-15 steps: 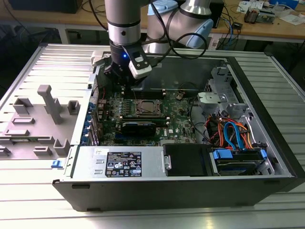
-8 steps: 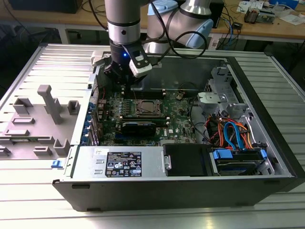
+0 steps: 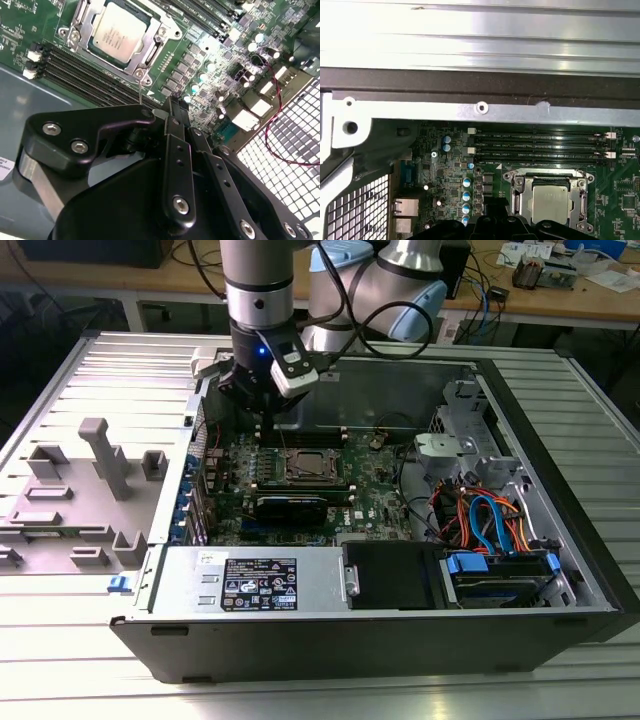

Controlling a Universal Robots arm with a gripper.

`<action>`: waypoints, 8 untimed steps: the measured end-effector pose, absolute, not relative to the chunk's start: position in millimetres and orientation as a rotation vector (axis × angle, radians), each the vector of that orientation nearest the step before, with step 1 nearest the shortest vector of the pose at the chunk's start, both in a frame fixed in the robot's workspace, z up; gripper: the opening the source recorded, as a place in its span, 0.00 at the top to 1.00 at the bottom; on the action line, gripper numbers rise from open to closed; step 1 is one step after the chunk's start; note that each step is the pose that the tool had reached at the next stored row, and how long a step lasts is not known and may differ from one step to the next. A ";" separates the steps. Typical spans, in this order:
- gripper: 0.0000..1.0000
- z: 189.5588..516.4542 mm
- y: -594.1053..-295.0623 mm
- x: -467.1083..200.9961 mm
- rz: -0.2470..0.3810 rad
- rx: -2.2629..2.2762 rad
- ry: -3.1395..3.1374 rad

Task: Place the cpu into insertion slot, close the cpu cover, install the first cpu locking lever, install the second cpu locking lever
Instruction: 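Install the first cpu locking lever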

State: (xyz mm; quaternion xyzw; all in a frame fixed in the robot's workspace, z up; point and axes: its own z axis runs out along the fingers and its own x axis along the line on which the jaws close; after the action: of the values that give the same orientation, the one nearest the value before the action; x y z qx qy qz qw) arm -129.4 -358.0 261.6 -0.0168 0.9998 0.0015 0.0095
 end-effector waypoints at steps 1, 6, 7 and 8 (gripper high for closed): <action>0.89 261.5 -357.4 -129.5 0.005 -0.053 3.122; 0.89 260.5 -349.3 -129.8 0.007 -0.062 3.122; 0.89 260.0 -346.9 -129.8 0.007 -0.063 3.123; 0.89 259.7 -345.0 -129.7 0.007 -0.064 3.124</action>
State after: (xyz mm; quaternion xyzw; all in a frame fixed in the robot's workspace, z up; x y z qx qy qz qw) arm -129.7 -345.0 259.7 -0.0203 0.9998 0.0021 0.0084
